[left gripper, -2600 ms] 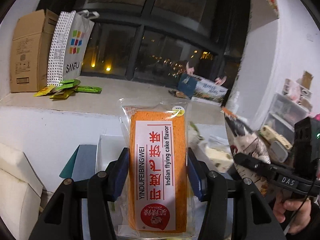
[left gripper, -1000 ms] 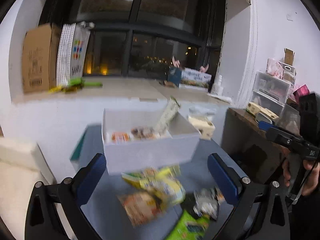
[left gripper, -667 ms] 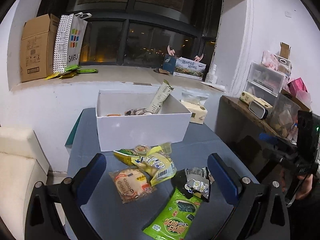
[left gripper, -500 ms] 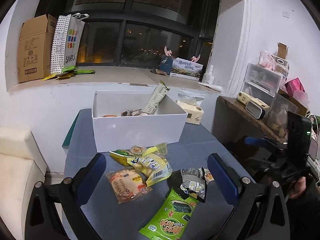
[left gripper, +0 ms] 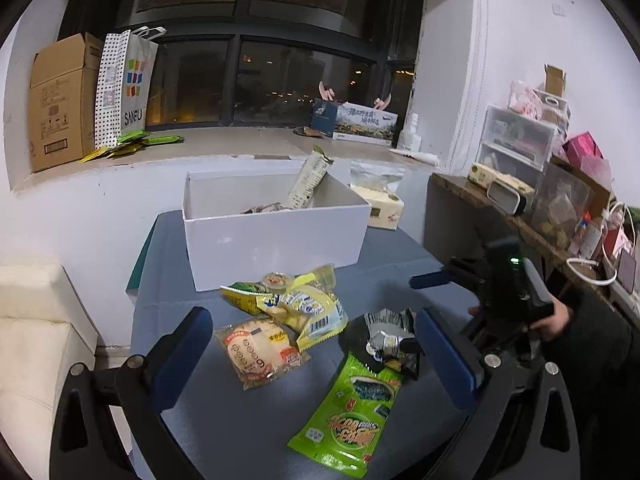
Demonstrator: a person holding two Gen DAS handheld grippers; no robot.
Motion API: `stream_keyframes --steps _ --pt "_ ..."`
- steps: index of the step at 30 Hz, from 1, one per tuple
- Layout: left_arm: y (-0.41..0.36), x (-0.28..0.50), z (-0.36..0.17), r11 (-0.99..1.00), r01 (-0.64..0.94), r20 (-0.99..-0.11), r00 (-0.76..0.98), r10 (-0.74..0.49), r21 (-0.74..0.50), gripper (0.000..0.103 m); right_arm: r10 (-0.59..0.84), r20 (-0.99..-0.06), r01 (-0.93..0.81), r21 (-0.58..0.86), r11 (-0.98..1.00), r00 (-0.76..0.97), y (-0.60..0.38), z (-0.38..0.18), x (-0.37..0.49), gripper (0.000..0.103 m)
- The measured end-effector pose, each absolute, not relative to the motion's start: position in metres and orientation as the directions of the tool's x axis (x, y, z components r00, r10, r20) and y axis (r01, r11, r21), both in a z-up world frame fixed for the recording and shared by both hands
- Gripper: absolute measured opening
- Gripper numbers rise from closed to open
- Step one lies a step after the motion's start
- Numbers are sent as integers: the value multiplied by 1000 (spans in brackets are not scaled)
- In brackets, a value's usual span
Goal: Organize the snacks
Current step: 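Move the right tool back to the pile and grasp the grey packet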
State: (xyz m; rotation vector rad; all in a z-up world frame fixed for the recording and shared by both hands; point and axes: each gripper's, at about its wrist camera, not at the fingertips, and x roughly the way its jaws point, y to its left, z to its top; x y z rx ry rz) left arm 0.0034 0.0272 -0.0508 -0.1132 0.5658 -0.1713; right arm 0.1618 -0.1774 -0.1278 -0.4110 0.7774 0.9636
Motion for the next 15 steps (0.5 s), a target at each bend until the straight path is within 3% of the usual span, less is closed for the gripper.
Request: stream_keyframes --steps 8,12,13,15 --pt "23 2 -65 979 160 -569 797 -203 -125 103 481 -836 -896 -29 443 265 -153 -166 175 103" --pt "19 3 -71 977 178 -589 780 -213 -118 103 493 -843 -902 22 430 214 -152 -175 182 101" --pt "18 3 -71 977 180 -590 779 -213 -115 103 498 -844 -904 40 425 197 -152 -176 183 97" --pt "16 2 -72 975 189 -591 776 -220 -115 103 515 -838 -914 51 402 180 -152 -174 181 70"
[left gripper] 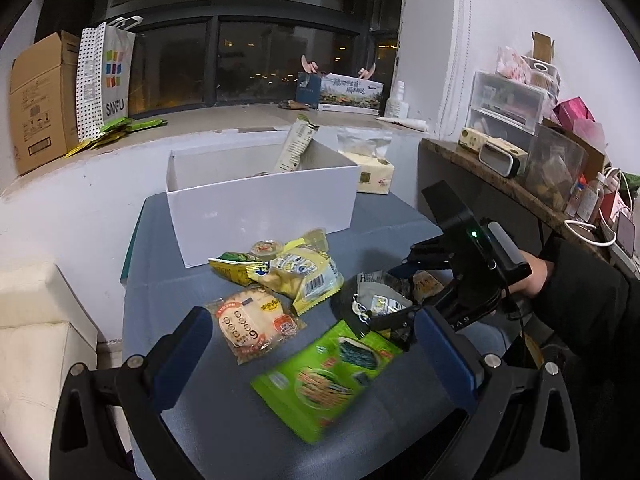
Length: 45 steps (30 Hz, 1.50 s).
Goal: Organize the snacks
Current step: 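Move the right tool back to the pile and grasp the grey packet, then grasp the green seaweed packet with the left tool while the right tool holds the grey packet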
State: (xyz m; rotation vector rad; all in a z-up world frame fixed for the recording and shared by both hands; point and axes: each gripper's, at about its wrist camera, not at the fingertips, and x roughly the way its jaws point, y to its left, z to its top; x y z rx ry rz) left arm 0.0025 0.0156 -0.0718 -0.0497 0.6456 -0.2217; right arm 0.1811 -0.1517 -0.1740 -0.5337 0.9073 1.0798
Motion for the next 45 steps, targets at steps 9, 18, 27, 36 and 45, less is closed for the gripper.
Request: stream_keyframes --steps 9,18,27,36,45 --pt "14 4 -77 969 222 -608 757 -242 -110 103 601 -774 -883 123 454 201 -172 -152 176 59" --pt "-12 37 -119 891 449 -725 590 -355 -71 103 775 -540 -798 282 533 328 -246 -80 169 59" --pt "-31 76 -180 757 653 -866 361 -346 -30 103 821 -397 -756 354 550 411 -292 -55 135 59" --pt "-17 81 -177 767 636 -850 357 -387 -82 69 827 -378 -737 391 551 417 -309 -60 126 59" --pt "23 25 -113 874 445 -634 622 -460 -198 64 829 -376 -736 397 549 415 -301 -67 128 59"
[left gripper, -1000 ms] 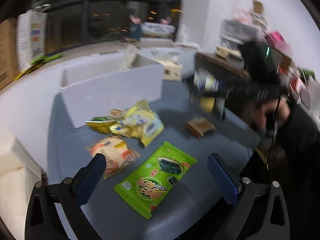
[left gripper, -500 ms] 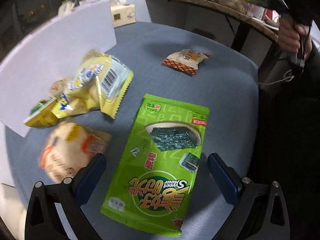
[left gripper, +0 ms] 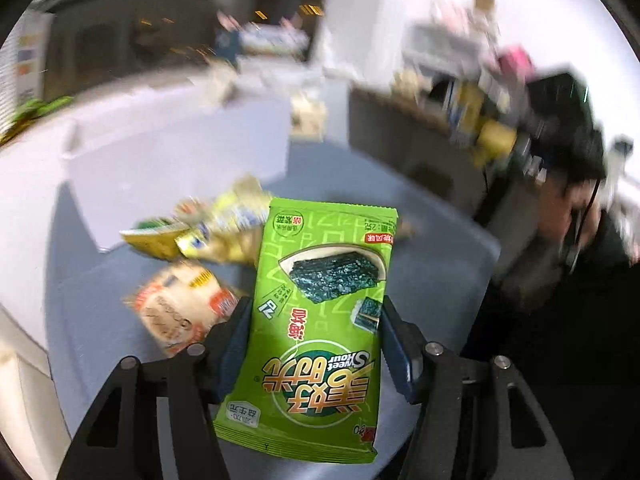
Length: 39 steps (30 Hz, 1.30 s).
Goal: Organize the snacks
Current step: 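Grasp the green seaweed packet with the left tool while the right tool holds the grey packet, then carry both packets over the white box and open both tools to drop them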
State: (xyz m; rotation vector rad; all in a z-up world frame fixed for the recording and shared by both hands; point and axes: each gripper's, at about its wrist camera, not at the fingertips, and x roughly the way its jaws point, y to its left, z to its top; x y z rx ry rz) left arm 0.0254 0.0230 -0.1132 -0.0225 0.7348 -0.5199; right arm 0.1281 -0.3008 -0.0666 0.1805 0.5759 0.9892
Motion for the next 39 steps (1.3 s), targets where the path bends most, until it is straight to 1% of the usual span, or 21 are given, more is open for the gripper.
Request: stream_keyframes --steps 4,8,13,16,19,22,24,29,30,31,32,33,34,35,39 --pt "46 12 -78 921 310 -529 755 -388 -234 64 815 -381 -729 381 568 436 -291 -65 128 59" --pt "70 28 -49 935 190 -463 828 -317 -299 64 780 -392 -711 341 615 488 -275 -58 132 59" --pt "95 79 -13 926 107 -392 884 -255 -361 64 712 -423 -656 298 694 561 -246 -35 167 59" --pt "108 128 4 931 54 -388 899 -203 -361 64 678 -443 -618 296 728 587 -224 -17 209 59" --pt "121 186 7 928 -27 -441 885 -151 -372 64 639 -470 -584 280 762 609 -198 -4 254 59" --pt "127 245 -8 932 -82 -522 844 -122 -352 64 589 -516 -557 238 796 622 -169 0 293 59" --pt "127 264 -17 942 -102 -553 827 -97 -319 64 546 -560 -537 202 819 623 -151 -3 318 59" --pt "132 293 -38 951 -135 -604 795 -64 -278 65 470 -615 -515 119 849 633 -128 -12 354 59" --pt "133 297 -41 952 -136 -612 788 -63 -273 70 453 -628 -514 97 852 632 -124 -16 359 59" --pt "134 304 -45 954 -132 -636 768 -75 -271 80 445 -635 -515 85 853 632 -122 -18 362 59" --pt "135 302 -47 953 -143 -654 753 -70 -266 87 441 -643 -519 78 851 627 -120 -20 365 60" --pt "136 301 -49 952 -169 -666 744 -46 -255 102 434 -658 -520 74 851 616 -117 -23 370 67" --pt "138 299 -50 952 -173 -657 753 -37 -251 103 419 -674 -512 70 856 609 -116 -27 374 77" --pt "138 297 -49 955 -164 -652 757 -39 -248 103 407 -678 -501 65 863 612 -116 -28 377 103" --pt "133 288 -43 964 -148 -646 763 -31 -221 103 408 -653 -491 62 869 638 -124 -27 373 103"
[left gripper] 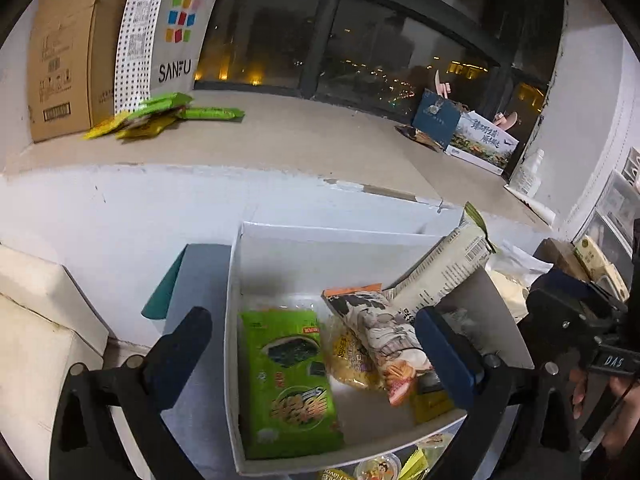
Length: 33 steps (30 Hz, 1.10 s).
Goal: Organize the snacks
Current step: 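Carry both packets over the white box and open both tools to drop them, then grasp the yellow chip bag with the right tool while the left tool grasps the round bread bag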
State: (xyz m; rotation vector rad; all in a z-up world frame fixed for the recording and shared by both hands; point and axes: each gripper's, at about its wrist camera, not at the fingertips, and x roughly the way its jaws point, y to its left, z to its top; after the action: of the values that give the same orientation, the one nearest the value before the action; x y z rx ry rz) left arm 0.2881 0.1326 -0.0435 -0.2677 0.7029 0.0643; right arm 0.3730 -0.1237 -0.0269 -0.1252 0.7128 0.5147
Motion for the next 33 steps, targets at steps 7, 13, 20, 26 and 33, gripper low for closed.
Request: stream_keyframes --steps 7,13,20,26,33 --pt "122 257 -16 969 -89 -583 810 -65 -231 103 454 -595 -523 66 850 663 -133 -2 347 103" --pt "95 169 4 978 13 -445 889 -106 -209 103 575 -516 -618 107 779 635 -160 25 286 103" --pt "65 73 -9 988 51 -421 900 -110 -149 103 602 -495 -690 5 723 627 -190 11 190 103" --pt "46 30 -41 980 42 -476 869 -132 -194 103 578 -527 -679 3 734 623 -226 -28 128 103" --pt "23 17 -62 979 73 -525 835 -163 -188 103 555 -547 -610 99 786 626 -261 -64 97 103"
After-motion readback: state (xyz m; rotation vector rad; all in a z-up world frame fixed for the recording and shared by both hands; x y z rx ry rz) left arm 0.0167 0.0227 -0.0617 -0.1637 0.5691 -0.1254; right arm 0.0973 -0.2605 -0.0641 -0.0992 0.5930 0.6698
